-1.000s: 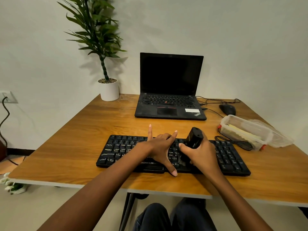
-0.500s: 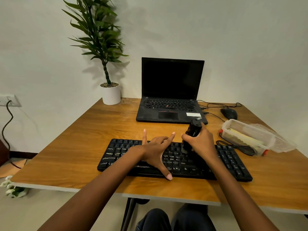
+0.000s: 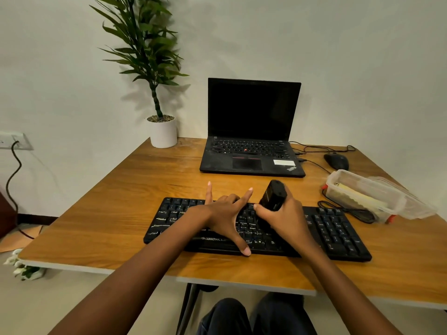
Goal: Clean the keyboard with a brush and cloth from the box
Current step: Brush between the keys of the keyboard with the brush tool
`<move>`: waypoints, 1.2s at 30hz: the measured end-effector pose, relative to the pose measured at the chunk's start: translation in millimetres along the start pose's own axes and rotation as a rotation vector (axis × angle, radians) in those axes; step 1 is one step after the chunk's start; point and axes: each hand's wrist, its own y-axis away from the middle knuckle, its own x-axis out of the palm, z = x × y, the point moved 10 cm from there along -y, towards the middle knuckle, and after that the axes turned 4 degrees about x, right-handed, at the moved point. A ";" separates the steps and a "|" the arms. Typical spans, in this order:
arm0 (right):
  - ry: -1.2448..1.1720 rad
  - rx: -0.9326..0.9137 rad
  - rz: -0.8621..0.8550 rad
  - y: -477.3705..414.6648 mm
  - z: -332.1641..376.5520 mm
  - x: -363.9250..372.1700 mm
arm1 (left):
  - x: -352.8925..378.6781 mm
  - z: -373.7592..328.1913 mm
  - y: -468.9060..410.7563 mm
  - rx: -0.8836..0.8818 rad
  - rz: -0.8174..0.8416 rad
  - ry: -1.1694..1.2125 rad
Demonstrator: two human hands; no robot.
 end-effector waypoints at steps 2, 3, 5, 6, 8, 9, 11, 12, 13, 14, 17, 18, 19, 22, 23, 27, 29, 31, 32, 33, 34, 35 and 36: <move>0.002 0.020 0.045 3.6 -3.9 1.8 | 1.3 0.3 0.1 0.004 0.002 0.001; 0.002 0.037 0.040 -1.1 -5.3 0.3 | 1.9 -0.1 0.1 0.006 0.002 0.007; 0.027 0.036 -0.004 -14.1 -0.2 -3.1 | 1.8 -0.7 0.6 0.008 0.000 0.019; 0.052 0.012 -0.020 -17.4 4.1 -1.6 | 1.7 -0.3 0.9 0.006 -0.001 0.023; 0.069 -0.020 -0.024 -14.9 8.7 2.3 | 2.0 1.0 0.9 0.001 -0.006 0.025; 0.059 -0.022 -0.012 -10.6 7.8 3.1 | 2.2 1.4 0.8 0.001 -0.008 0.025; 0.039 0.002 0.045 -3.3 0.0 4.6 | 2.5 1.8 0.2 0.003 -0.010 0.023; 0.040 0.021 0.061 -4.1 -3.3 3.8 | 2.5 2.0 -0.1 0.003 -0.008 0.022; 0.044 0.034 0.056 -7.3 -3.3 1.5 | 3.1 1.5 -0.4 0.004 -0.004 0.022; 0.053 0.036 0.035 -12.1 -1.0 -0.8 | 3.2 1.2 -0.7 0.004 0.001 0.023; 0.082 -0.013 0.004 -14.8 10.9 2.5 | 2.9 1.4 0.1 -0.004 0.004 0.017; 0.075 -0.020 0.015 -11.2 11.1 4.8 | 2.7 2.0 0.3 -0.008 0.001 0.012; 0.065 -0.020 0.031 -6.3 9.7 5.9 | 2.4 2.3 0.6 -0.010 -0.003 0.008; 0.061 0.031 0.063 0.2 -2.3 1.7 | 3.1 2.7 0.7 -0.006 -0.009 0.009; 0.062 0.054 0.045 -2.5 -3.2 -2.4 | 3.3 2.5 0.8 -0.004 -0.010 0.012; 0.113 0.029 -0.051 -1.0 10.4 -2.7 | 3.9 3.5 0.4 -0.005 -0.009 0.022; 0.094 0.030 -0.019 11.3 12.3 3.6 | 4.2 4.1 0.3 -0.007 -0.005 0.022; 0.086 0.061 0.044 21.6 7.8 6.0 | 4.2 3.7 0.1 -0.004 -0.006 0.020; 0.076 0.076 0.055 22.0 4.1 3.4 | 4.2 3.4 -0.1 -0.003 -0.007 0.020; 0.059 0.088 0.038 20.1 1.7 -1.6 | 3.9 2.9 0.3 -0.004 -0.006 0.019; 0.044 0.094 -0.002 17.6 0.5 -7.5 | 3.8 2.5 0.4 -0.005 -0.003 0.019; 0.033 0.085 -0.049 16.7 2.0 -12.4 | 3.8 2.3 0.4 -0.006 -0.001 0.018; 0.030 0.053 -0.086 18.0 4.9 -14.7 | 4.0 2.4 0.1 -0.007 -0.001 0.013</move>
